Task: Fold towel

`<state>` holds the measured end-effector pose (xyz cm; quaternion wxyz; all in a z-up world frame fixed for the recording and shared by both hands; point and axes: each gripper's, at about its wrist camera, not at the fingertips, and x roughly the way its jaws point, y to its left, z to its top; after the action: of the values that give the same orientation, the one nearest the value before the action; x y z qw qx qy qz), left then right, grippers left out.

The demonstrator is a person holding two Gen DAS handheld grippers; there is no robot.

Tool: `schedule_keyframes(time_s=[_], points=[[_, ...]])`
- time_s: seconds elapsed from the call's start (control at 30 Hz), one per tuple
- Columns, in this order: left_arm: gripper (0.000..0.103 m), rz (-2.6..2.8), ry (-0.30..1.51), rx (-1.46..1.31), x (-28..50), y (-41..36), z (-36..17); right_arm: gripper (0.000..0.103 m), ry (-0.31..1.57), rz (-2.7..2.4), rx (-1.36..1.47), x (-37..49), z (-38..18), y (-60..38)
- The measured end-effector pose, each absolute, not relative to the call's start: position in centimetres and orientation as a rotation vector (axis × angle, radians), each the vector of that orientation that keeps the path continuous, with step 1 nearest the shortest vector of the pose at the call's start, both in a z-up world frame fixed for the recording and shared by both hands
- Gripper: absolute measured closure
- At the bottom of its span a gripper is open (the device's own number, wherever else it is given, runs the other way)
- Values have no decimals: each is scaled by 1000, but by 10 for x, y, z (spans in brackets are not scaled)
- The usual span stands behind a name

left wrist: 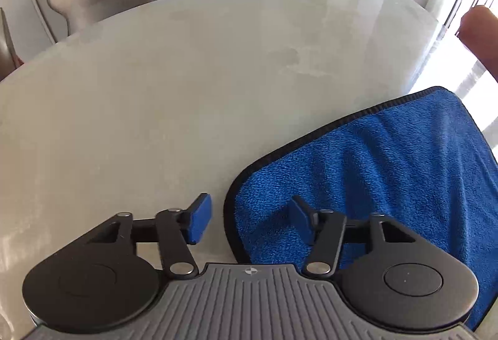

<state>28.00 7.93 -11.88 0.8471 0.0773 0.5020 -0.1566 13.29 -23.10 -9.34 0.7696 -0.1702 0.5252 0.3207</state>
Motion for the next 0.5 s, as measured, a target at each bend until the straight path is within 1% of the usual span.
schedule_keyframes(time_s=[0.03,0.07,0.1,0.13,0.3,0.43,0.5], points=[[68,-341,1059,169,282,77,-120,47,1139,697,-368,133,-94,-231],[79,-351,1060,171,283,75,-120,46,1138,698,-368,133,-94,-232],[93,-359,1061,169,284,73,-122,46,1137,699,-369,132,-94,-232],[94,-360,1060,174,285,70,-123,46,1137,699,-370,132,-94,-232],[96,-325,1028,298,292,64,-121,46,1137,692,-370,132,-94,-233],[96,-343,1015,358,295,61,-113,46,1138,690,-362,133,-93,-235],[93,-351,1018,422,297,55,-114,46,1139,694,-362,133,-93,-235]])
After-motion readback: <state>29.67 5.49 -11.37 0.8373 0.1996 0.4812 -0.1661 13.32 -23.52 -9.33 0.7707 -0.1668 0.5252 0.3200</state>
